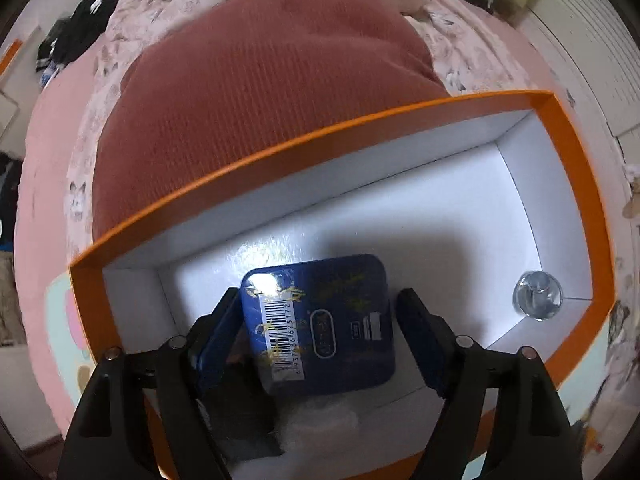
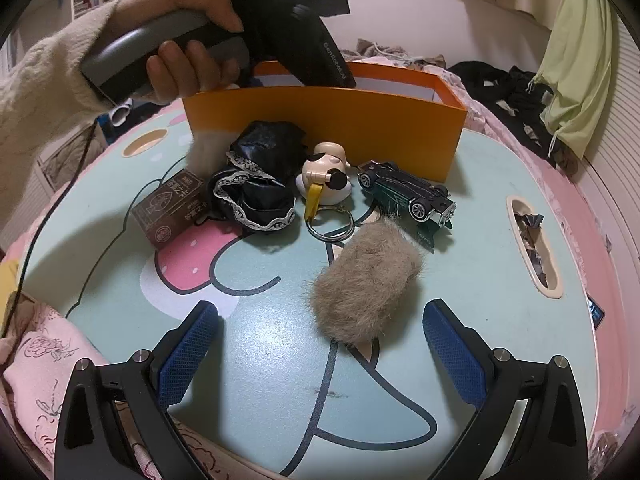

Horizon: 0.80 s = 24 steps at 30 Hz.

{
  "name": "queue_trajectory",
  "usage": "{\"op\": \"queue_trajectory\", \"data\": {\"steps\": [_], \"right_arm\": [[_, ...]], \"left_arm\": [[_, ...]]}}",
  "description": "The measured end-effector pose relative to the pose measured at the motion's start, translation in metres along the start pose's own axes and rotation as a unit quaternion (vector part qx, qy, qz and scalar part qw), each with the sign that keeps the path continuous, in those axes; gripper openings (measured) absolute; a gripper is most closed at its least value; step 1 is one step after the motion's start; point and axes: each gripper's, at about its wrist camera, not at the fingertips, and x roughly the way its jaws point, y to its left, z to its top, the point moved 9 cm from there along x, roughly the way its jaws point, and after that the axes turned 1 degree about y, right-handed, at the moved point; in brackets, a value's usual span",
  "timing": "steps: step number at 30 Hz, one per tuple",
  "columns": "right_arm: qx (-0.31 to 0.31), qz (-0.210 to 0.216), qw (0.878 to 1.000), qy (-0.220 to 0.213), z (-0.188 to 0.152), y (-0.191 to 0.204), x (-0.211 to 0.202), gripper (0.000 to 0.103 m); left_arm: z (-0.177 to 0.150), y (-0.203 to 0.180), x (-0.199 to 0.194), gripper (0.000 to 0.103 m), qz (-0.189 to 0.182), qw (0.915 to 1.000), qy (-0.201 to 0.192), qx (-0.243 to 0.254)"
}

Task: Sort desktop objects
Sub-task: 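Reach into the box and grasp the blue tin with the left gripper, then carry the blue tin out and lower it onto the table with the left gripper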

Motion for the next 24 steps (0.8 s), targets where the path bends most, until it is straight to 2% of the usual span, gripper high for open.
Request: {"op": "queue_trajectory", "data": {"steps": [4,6,8,10,13,16,19,24], "right_arm": [[0.000,0.000,1.000,0.000,0.000,0.001,-0.001,0.102],[0.000,0.001,1.000,0.000,0.000,0.001,-0.001,0.102],[0.000,0.001,1.000,0.000,0.000,0.001,-0.001,0.102],[0.000,0.001,1.000,0.000,0.000,0.001,0.000,0.102],[0.000,0.001,1.000,0.000,0.000,0.001,-0.001,0.102],[0.000,0.002,1.000,0.000,0.000,0.000,0.000,0.102],[0.000,0.002,1.000,0.000,0.000,0.000,-0.001,0.103],[0.002,0.012,1.000,-0.001,0.000,0.001,-0.001,0.103]], "left_arm": [[-0.002,0.001,-0.005,0.067,-0.017,0.9996,-0.019,0.009],[-0.005,0.002,-0.009,0.067,-0.034,0.9990,-0.028,0.006],[-0.005,0.003,-0.020,0.067,-0.067,0.9966,-0.049,-0.002],[-0.006,0.002,-0.047,0.067,-0.096,0.9913,-0.091,-0.007],[-0.020,-0.003,-0.103,0.067,-0.144,0.9773,-0.156,-0.004],[-0.050,-0.016,-0.141,0.067,-0.177,0.9659,-0.187,0.022],[-0.084,-0.034,-0.142,0.067,-0.180,0.9659,-0.178,0.056],[-0.129,-0.056,-0.106,0.068,-0.179,0.9689,-0.142,0.095]]}}
